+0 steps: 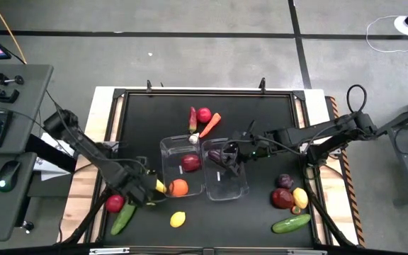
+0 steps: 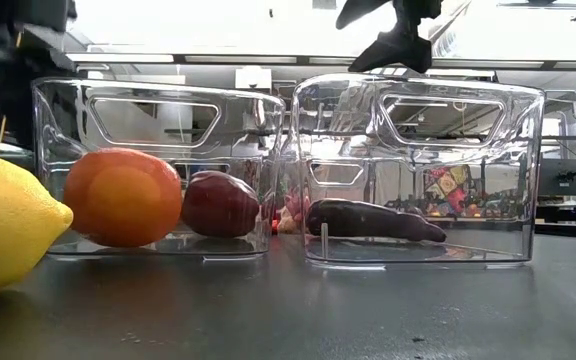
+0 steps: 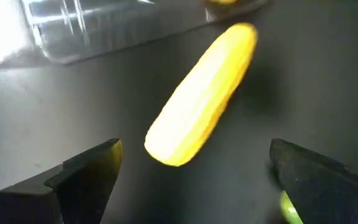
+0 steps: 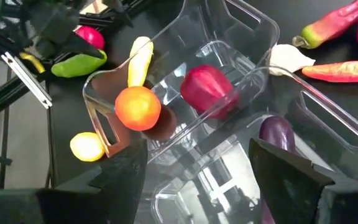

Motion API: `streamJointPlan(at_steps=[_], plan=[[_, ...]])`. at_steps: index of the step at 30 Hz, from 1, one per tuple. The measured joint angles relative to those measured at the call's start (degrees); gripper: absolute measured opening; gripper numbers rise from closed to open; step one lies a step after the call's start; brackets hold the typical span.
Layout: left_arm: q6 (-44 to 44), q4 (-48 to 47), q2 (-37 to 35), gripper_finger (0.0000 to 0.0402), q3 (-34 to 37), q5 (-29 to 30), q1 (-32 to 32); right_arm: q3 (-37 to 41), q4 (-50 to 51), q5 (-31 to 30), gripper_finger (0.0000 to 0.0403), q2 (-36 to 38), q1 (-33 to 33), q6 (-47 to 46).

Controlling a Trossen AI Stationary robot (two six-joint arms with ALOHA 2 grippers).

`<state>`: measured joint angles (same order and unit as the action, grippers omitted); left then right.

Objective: Sort produce into baskets
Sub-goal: Put the corn into the right transparent bin

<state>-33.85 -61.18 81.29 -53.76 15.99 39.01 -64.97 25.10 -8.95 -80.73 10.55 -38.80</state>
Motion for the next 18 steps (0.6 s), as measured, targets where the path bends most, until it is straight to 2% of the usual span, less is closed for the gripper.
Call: streamJointPlan(at_steps=[7,13,18], plan=[[3.75,9.16,-7.47,0.0397,10.08,-1.79,-2.95,0.0,-0.04,-0.19,0.0273,0.0,0.0,-1.5],[11.38,14.34,-7.72,0.0397,15.16,-5.21,-5.06,0.0,-0.07,-1.63,0.0273,0.0,0.0,-4.39],[14.4,19.34,-7.71,0.0397,17.67,-5.0,-7.5,0.0,-0.07,-2.45,0.0273,0.0,0.0,-7.05]])
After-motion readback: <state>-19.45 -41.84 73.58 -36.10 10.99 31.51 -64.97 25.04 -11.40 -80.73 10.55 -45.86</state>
